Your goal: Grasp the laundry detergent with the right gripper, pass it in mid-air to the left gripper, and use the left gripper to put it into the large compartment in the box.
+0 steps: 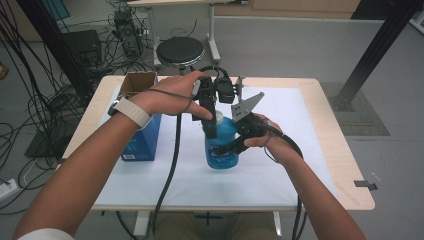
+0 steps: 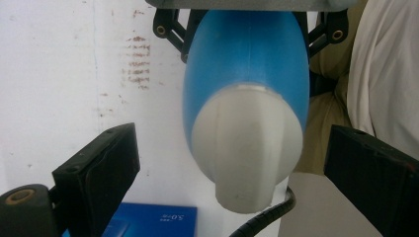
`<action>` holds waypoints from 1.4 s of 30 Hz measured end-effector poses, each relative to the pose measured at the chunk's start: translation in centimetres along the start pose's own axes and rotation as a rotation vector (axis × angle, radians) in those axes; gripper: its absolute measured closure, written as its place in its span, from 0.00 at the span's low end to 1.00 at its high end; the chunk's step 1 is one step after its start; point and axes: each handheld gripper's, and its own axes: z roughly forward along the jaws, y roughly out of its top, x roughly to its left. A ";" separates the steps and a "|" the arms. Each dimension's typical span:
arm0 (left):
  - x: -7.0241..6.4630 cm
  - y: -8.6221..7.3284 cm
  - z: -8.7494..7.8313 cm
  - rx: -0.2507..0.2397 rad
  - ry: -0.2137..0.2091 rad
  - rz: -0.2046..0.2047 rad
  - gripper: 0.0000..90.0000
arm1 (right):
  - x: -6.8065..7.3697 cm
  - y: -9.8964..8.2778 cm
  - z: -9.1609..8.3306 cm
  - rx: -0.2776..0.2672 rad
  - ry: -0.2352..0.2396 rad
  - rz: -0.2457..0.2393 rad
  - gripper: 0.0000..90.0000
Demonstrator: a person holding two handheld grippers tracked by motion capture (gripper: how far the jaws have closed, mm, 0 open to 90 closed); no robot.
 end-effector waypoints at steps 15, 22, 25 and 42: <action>0.0 0.2 0.0 0.001 0.001 0.002 0.08 | 0.0 0.0 -0.1 -0.001 0.000 0.007 0.48; -0.1 0.2 0.1 -0.002 0.001 0.004 0.08 | 0.0 0.0 0.0 0.001 -0.001 0.005 0.48; 0.0 0.3 0.1 -0.001 0.001 0.006 0.08 | -0.1 0.0 0.0 -0.002 0.004 0.011 0.48; 0.0 1.2 1.2 0.006 -0.005 0.022 0.11 | 0.2 0.8 0.0 -0.011 0.000 0.013 0.48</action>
